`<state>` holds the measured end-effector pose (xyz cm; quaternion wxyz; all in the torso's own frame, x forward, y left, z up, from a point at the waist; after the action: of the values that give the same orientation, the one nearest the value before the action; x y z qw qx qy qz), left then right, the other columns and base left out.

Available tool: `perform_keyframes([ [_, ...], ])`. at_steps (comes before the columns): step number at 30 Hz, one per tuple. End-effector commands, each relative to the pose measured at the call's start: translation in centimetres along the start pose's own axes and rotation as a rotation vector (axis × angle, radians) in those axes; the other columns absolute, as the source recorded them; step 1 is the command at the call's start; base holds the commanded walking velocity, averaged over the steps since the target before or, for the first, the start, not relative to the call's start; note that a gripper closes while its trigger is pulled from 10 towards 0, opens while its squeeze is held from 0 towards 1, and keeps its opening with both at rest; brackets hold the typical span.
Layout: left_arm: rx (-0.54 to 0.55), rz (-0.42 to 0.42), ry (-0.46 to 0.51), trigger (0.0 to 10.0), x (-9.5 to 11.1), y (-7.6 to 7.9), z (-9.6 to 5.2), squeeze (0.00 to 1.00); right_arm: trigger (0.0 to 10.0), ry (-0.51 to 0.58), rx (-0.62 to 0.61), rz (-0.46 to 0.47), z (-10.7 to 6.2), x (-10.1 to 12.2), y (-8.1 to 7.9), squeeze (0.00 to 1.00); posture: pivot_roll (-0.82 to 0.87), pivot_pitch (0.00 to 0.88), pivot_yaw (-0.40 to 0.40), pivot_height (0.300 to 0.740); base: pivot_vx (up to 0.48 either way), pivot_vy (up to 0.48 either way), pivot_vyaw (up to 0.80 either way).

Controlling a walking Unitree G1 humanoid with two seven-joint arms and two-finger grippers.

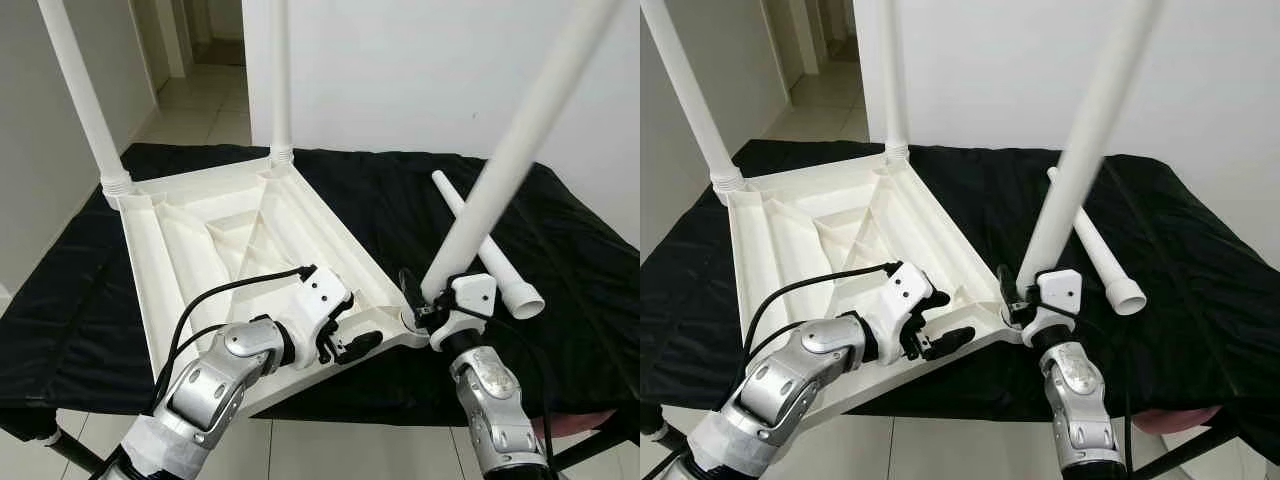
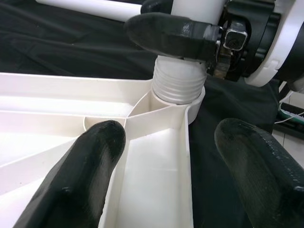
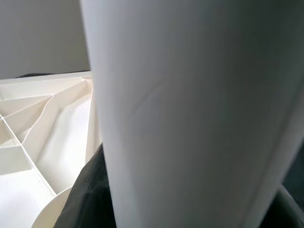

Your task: Building children table

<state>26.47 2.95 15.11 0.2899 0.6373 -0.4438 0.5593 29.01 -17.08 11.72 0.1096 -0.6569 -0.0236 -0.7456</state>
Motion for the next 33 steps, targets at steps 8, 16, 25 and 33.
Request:
perform_keyframes([
  [8,0.128,0.013,0.003,10.0,0.7,-1.0,-0.2,0.0,10.0,-0.221,-0.083,0.066,-1.1,-4.2,1.0,0.0,-0.06,0.0,0.016,0.74,0.0,0.0,0.0],
  [16,0.137,0.012,0.013,10.0,1.1,-1.0,-0.2,0.0,10.0,-0.265,-0.08,0.052,-0.9,-4.6,1.0,0.0,-0.05,0.0,0.007,0.74,0.0,0.0,0.0],
  [25,0.147,0.02,0.014,10.0,1.2,-1.1,-0.4,0.0,10.0,-0.274,-0.025,0.019,0.1,-3.9,0.9,0.0,-0.05,0.0,0.006,0.74,0.0,0.0,0.0],
  [33,0.16,0.025,0.017,10.0,1.3,-1.2,-0.5,0.0,10.0,-0.274,-0.052,0.009,0.5,-3.8,0.7,0.0,-0.04,0.0,-0.002,0.74,0.0,0.0,0.0],
])
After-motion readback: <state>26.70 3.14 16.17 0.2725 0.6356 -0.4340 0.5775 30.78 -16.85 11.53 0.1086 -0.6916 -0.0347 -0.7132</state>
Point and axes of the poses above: a point about 5 cm out from each wrist's last joint towards the gripper, its own z axis pointing out of the wrist towards the gripper, its own x axis along the axis of the wrist's last joint, y = z × x, the point moved 1 cm from there along z, pointing out of the wrist towards the gripper, and after that the axes turned 4 degrees about z, right-handed, at the moved point
